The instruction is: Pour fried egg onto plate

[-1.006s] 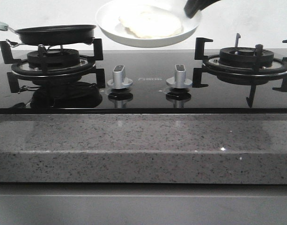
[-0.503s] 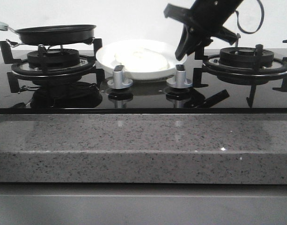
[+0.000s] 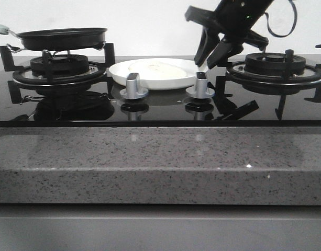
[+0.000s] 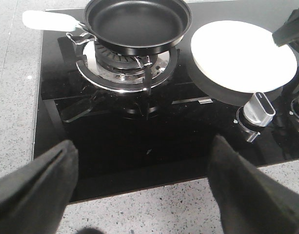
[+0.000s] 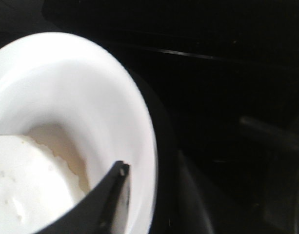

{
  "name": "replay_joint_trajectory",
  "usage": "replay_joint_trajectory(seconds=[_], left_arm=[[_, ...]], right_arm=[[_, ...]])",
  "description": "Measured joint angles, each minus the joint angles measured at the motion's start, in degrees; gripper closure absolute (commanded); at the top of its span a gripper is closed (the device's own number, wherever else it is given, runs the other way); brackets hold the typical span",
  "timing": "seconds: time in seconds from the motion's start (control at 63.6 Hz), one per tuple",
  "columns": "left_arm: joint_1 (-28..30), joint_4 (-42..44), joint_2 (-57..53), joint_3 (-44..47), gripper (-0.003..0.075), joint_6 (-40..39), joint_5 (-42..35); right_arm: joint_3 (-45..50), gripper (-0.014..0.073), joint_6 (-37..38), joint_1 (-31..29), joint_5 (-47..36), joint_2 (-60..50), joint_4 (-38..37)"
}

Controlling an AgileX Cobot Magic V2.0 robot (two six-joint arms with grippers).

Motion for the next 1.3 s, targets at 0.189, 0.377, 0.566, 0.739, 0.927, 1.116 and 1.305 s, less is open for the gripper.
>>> replay_joint_trajectory(seconds=[0.189, 0.377, 0.566, 0.739, 0.927, 1.116, 1.305], left_arm=[[0.0, 0.0, 0.0, 0.0, 0.0174, 0.0, 0.0], [0.0, 0.0, 0.0, 0.0, 0.0174, 0.0, 0.0], [0.0, 0.0, 0.0, 0.0, 0.0174, 0.0, 0.0], [0.0, 0.0, 0.0, 0.0, 0.0174, 0.0, 0.0], [0.0, 0.0, 0.0, 0.0, 0.0174, 0.0, 0.0], [0.0, 0.0, 0.0, 0.0, 0.0174, 0.0, 0.0], [0.0, 0.0, 0.0, 0.0, 0.0192, 0.0, 0.0]], right_arm=[[-0.36, 0.0245, -0.1, -0.37, 3.52, -4.78, -1.19], [7.54, 0.0245, -3.06, 2.17, 4.28, -17.55, -3.16], [21.34, 0.0245, -4.21, 3.09, 1.63, -32.5, -3.88], [34.35, 0.0245, -4.49, 3.09, -1.08, -45.68, -5.24], [46.83, 0.0245, -4.49, 3.09, -1.74, -57.97, -5.32], [57.26, 0.0245, -4.49, 3.09, -1.86, -68.81, -5.32], [64.12, 0.0246, -4.49, 3.09, 0.04, -78.18, -5.36]])
